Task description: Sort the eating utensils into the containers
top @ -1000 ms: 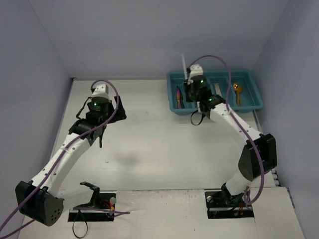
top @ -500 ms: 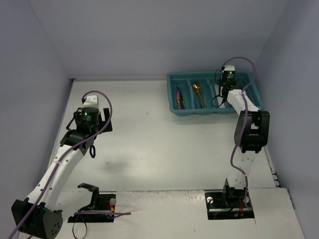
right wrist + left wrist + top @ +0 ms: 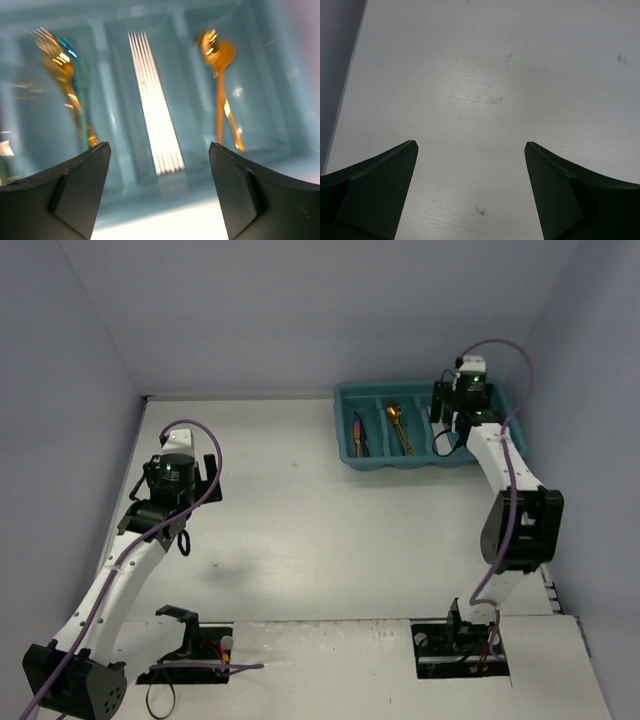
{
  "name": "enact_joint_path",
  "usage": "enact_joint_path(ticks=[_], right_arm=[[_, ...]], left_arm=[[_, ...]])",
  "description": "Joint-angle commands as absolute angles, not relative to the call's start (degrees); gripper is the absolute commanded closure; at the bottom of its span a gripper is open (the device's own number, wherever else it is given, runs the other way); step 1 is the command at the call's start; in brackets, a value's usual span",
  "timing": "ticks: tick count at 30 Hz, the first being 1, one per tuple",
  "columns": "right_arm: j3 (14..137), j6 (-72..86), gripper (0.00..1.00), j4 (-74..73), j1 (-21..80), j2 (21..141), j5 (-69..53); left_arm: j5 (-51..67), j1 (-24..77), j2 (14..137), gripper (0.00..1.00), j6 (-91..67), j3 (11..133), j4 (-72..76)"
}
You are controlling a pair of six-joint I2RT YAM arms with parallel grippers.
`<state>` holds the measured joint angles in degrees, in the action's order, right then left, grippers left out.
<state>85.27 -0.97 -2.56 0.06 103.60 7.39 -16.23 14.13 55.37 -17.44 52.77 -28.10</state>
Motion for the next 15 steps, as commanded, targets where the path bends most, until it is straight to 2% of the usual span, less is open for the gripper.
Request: enact_joint_path(ticks=[1,5,9,15], right_arm=[[80.08,4.87,0.19,0.21,0.23,84.89,6.93],[71.41,10.09,0.0,0.18,0.25,69.63,6.78],[65.54,13.53,0.0,-2.1,0.44,57.1,9.38],[62.11,7.57,0.0,-8.44,2.74,42.57,16.81]], left_arm=[[-17.54,13.71,52.68,0.14,-16.56,54.4,-26.3],[-17.13,13.54,51.85,0.14,-16.51,54.58,-25.92],[-16.45,13.45,51.25,0.13,-16.44,55.27,-26.44],[-14.8,13.53,48.74,0.11,-16.98,58.2,-30.96]])
